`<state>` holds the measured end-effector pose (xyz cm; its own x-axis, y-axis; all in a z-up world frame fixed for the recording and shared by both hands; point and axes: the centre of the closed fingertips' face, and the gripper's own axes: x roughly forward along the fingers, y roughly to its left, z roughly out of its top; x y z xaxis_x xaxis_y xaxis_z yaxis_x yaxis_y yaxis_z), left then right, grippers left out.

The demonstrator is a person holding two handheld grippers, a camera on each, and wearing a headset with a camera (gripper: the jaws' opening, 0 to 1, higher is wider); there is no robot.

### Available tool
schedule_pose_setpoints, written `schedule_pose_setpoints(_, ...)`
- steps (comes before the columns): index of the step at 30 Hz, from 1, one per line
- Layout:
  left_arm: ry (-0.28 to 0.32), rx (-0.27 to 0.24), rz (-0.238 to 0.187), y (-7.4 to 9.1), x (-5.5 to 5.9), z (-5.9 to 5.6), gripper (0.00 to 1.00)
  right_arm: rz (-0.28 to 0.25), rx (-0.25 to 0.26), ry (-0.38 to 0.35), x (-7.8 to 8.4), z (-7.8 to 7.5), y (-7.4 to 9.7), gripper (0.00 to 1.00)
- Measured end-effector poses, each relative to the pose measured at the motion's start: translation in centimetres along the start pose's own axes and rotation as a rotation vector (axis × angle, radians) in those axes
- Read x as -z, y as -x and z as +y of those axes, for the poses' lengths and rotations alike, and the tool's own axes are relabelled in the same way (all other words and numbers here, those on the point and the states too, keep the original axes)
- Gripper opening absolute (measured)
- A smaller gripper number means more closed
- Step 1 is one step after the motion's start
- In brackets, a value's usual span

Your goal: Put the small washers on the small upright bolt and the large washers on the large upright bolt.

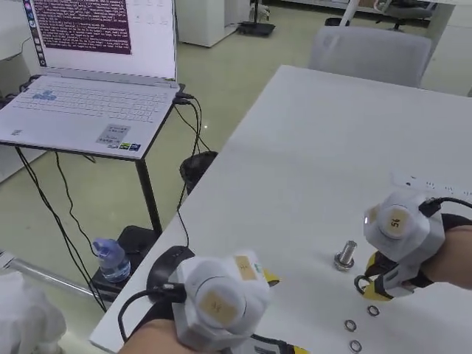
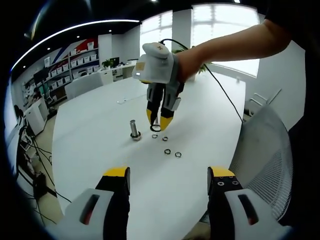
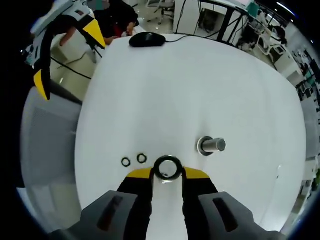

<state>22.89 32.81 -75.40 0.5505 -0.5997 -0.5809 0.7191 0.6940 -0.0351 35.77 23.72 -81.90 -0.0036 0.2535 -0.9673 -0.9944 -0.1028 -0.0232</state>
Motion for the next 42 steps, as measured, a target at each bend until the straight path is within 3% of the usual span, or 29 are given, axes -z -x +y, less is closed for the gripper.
schedule_pose_setpoints(15,0.003,0.0,0.013,-0.3,0.2,-0.2,0.64,-0.027,0.033,-0.073,0.7,-2.9,1.3,0.22)
schedule_pose_setpoints(29,0.007,0.008,0.025,-0.8,0.6,0.1,0.64,-0.047,0.058,-0.102,-1.2,-5.1,2.7,0.22)
schedule_pose_setpoints(42,0.004,0.009,0.03,-0.6,0.8,0.3,0.63,-0.034,0.041,-0.072,-3.0,-5.3,1.8,0.22)
